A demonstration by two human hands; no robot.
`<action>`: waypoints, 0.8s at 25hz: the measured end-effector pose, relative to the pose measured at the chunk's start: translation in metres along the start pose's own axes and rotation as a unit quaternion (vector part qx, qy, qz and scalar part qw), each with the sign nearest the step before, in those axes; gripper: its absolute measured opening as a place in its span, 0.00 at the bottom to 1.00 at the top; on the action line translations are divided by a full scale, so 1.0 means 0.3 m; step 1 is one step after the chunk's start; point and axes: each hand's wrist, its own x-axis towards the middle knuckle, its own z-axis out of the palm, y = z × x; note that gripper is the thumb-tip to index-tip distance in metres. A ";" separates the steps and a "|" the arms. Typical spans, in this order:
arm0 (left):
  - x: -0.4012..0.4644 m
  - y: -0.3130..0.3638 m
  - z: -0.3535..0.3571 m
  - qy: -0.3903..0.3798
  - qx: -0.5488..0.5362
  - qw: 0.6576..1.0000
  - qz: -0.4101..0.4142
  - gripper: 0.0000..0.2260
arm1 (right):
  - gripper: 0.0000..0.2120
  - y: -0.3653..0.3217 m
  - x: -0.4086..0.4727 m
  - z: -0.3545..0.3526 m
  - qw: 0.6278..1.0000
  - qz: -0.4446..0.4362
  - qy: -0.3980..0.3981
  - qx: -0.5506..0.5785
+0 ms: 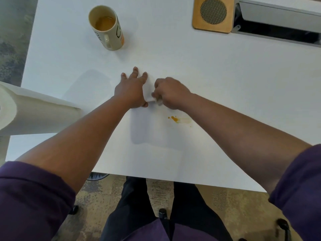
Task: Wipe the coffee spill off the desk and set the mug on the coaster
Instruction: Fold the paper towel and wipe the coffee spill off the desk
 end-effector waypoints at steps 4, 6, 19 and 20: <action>-0.006 0.001 -0.003 0.000 0.001 1.000 -0.002 0.53 | 0.07 -0.004 -0.101 0.054 0.995 -0.093 -0.045 0.016; -0.008 0.002 -0.005 -0.002 -0.004 1.000 -0.002 0.54 | 0.10 0.015 -0.163 0.090 0.992 -0.113 -0.053 0.018; -0.018 0.008 -0.012 -0.007 -0.006 1.000 -0.005 0.53 | 0.14 0.302 -0.426 0.075 0.950 0.092 -0.059 0.291; -0.017 0.008 -0.012 -0.007 -0.006 1.000 -0.004 0.53 | 0.16 0.303 -0.438 0.073 0.898 0.145 -0.036 0.415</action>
